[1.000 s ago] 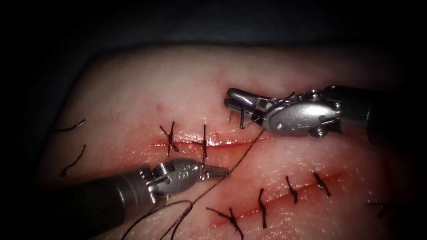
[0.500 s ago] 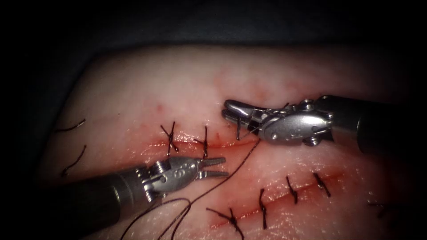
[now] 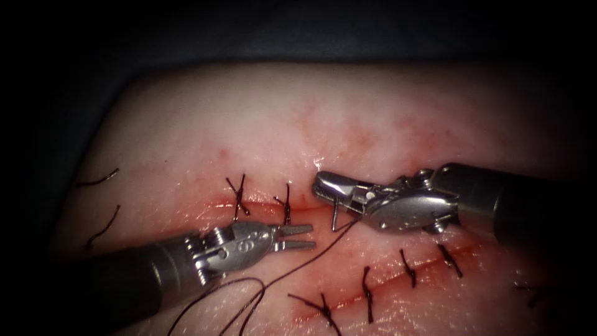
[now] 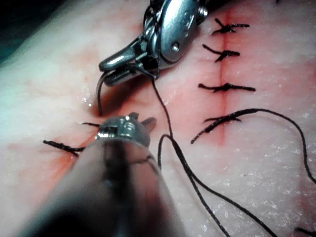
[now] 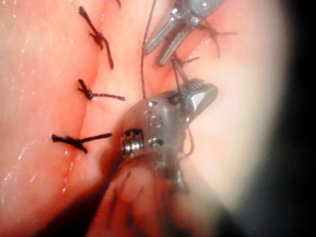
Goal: Wound Closure
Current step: Place needle into tissue above incision with right holder
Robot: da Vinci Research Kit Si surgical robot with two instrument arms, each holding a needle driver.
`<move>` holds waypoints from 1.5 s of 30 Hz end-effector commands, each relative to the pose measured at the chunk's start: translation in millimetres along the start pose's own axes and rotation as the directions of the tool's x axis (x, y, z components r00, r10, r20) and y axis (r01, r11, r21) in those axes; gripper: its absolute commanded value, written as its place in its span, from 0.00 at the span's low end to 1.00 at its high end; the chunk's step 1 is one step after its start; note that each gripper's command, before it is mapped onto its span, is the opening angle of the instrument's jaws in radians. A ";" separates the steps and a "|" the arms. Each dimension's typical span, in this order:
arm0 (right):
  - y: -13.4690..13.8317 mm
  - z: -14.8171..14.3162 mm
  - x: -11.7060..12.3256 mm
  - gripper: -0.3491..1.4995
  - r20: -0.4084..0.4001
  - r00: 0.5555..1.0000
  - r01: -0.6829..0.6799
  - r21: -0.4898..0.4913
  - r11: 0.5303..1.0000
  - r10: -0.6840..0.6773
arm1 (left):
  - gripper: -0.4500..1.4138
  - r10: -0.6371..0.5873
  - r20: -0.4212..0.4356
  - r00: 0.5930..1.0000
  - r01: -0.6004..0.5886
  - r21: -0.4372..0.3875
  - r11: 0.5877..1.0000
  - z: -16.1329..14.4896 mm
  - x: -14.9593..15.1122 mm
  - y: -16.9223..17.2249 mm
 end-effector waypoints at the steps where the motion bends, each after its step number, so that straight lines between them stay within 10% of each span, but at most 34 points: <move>1: -0.5 1.2 -0.1 0.00 -0.005 1.000 0.003 0.000 1.000 -0.003 | 0.20 0.003 0.007 1.000 -0.003 0.000 1.000 0.9 0.2 -0.6; 45: -8.9 2.2 -1.6 0.00 0.043 0.998 -0.062 0.195 0.979 0.054 | 0.19 0.045 0.132 0.990 -0.047 0.015 0.999 0.5 -2.9 1.4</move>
